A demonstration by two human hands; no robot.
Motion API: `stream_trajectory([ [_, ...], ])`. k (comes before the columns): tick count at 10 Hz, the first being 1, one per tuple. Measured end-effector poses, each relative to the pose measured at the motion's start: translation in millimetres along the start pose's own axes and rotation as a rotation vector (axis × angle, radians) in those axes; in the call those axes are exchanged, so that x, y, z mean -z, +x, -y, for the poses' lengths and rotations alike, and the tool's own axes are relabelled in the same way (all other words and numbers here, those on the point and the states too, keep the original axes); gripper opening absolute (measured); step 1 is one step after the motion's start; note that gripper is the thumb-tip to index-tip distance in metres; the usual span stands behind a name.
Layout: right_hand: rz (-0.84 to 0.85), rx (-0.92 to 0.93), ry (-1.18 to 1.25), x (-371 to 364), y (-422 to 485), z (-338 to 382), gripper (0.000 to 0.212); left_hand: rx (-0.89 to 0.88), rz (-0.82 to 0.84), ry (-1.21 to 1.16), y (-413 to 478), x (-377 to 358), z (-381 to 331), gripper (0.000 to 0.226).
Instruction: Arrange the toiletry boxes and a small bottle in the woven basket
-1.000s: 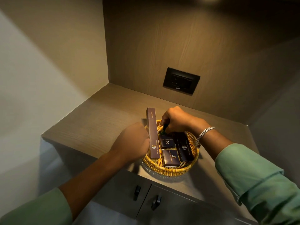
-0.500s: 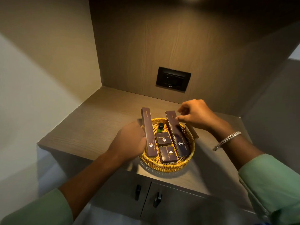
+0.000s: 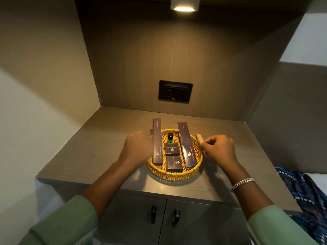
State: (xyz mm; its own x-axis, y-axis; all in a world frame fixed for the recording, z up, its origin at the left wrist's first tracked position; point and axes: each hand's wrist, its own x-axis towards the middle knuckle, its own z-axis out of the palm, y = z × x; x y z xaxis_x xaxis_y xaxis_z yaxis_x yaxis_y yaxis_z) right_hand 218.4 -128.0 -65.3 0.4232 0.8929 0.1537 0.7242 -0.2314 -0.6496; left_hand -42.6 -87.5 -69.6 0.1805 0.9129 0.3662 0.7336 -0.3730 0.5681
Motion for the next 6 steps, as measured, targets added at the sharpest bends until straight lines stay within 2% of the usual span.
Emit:
stream_trajectory([
  [3,-0.126,-0.081,0.052,-23,-18,28,0.021,0.029,-0.031,-0.008,41,0,27,0.009],
  [6,-0.019,-0.095,-0.030,-17,-12,47,0.029,0.052,0.014,-0.071,39,8,25,0.008],
])
